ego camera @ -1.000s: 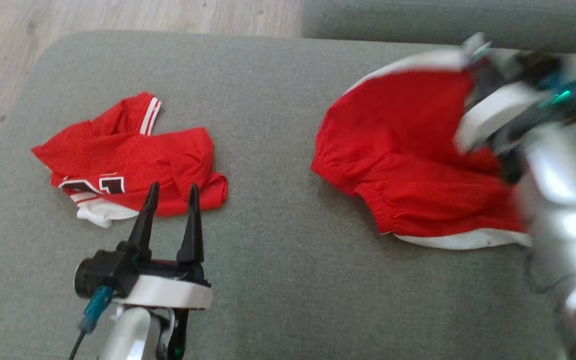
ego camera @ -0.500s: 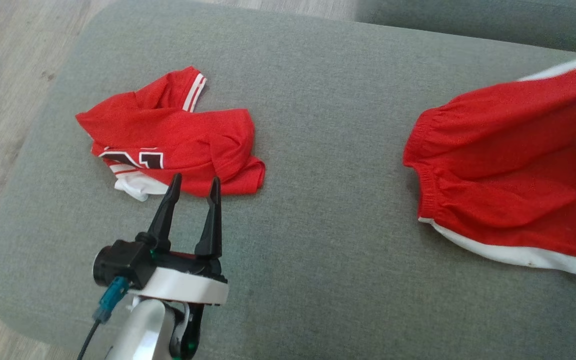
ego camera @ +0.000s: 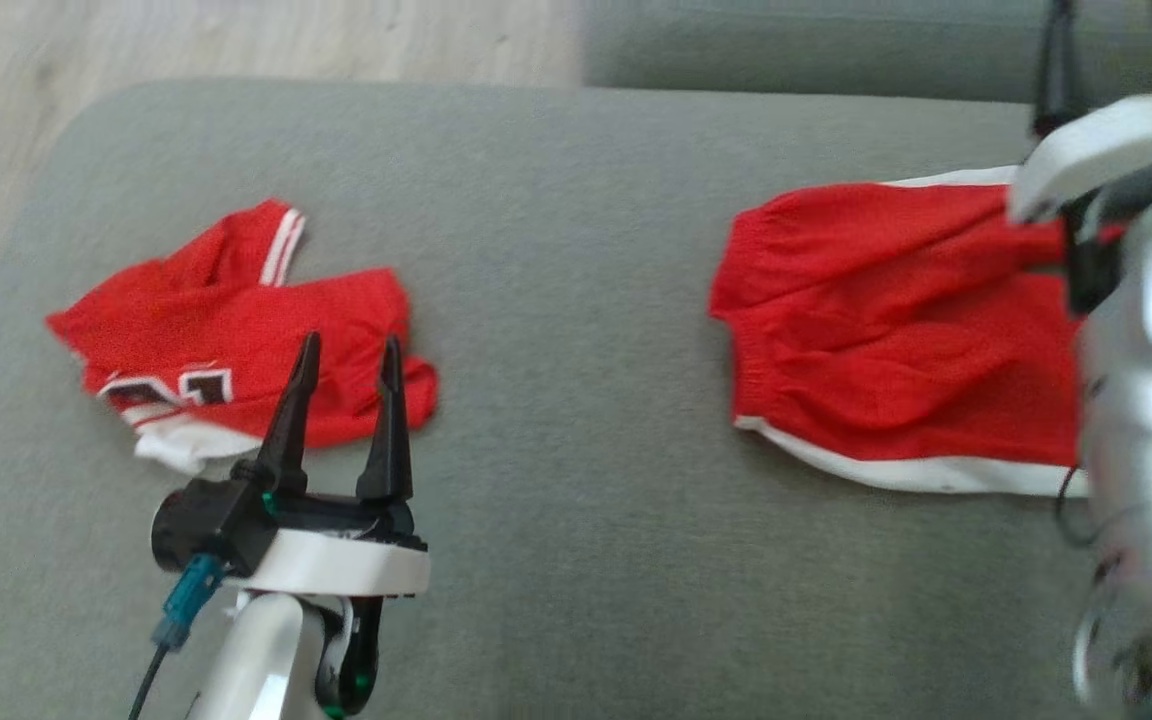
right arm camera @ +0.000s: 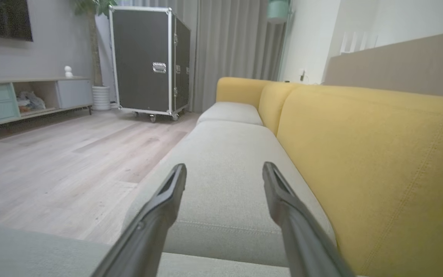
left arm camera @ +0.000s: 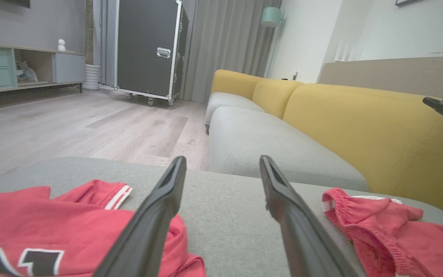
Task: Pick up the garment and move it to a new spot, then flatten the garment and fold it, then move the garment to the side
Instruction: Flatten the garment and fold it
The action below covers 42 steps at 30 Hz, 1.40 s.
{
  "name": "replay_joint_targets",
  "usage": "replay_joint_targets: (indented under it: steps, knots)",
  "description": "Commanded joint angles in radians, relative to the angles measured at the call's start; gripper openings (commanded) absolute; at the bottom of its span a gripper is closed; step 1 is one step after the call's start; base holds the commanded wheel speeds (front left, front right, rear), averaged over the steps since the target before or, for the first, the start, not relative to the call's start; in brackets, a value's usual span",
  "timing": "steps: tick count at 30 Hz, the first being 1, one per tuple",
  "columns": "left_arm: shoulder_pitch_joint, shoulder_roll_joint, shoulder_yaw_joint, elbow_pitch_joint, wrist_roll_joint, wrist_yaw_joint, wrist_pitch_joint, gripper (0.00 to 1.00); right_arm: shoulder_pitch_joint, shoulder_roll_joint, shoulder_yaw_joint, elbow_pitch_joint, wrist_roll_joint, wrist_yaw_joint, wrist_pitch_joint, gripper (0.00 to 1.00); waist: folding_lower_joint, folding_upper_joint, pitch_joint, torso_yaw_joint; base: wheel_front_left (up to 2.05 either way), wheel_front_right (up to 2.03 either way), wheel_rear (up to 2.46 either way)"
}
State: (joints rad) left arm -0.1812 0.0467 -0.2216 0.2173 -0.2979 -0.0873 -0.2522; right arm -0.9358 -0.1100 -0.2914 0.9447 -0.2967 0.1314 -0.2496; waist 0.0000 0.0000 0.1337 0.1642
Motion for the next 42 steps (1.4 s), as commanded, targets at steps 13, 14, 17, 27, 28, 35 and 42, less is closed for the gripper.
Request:
replay_joint_targets:
  steps: [13,14,17,27,28,35,42]
  knots:
    - [0.052,0.004,0.056,-0.049,0.013,-0.005,-0.01,1.0,0.605,0.058,0.294,-0.498,0.298,-0.001,-0.012,1.0,0.0,0.0,-0.131,-0.211,0.0,0.0,0.0]
    - [0.055,0.004,0.054,-0.048,0.014,-0.007,-0.01,1.0,0.64,0.059,0.297,-0.517,0.316,-0.001,-0.012,1.0,0.0,0.0,-0.132,-0.22,0.0,0.0,0.0]
    - [0.061,0.004,0.044,-0.039,0.019,-0.012,-0.01,1.0,0.735,0.059,0.326,-0.561,0.364,-0.001,-0.012,1.0,0.0,0.0,-0.128,-0.242,0.0,0.0,0.0]
    - [0.028,0.004,-0.004,0.029,0.043,-0.03,-0.01,1.0,0.77,0.06,0.335,-0.643,0.38,-0.001,-0.012,1.0,0.0,0.0,-0.077,-0.294,0.0,0.0,0.0]
    - [0.018,0.007,-0.029,0.049,0.048,-0.034,-0.01,1.0,0.767,0.06,0.329,-0.648,0.378,-0.001,-0.012,1.0,0.0,0.0,-0.068,-0.299,0.0,0.0,0.0]
    - [-0.114,0.053,-0.263,0.168,0.038,-0.043,0.071,1.0,0.746,0.06,0.298,-0.672,0.388,-0.001,-0.012,1.0,0.0,0.0,0.011,-0.34,0.0,0.0,0.0]
    - [-0.245,0.094,-0.373,0.293,-0.007,-0.043,0.119,1.0,0.716,0.06,0.308,-0.691,0.414,-0.001,-0.012,1.0,0.0,0.0,0.073,-0.391,0.0,0.0,0.0]
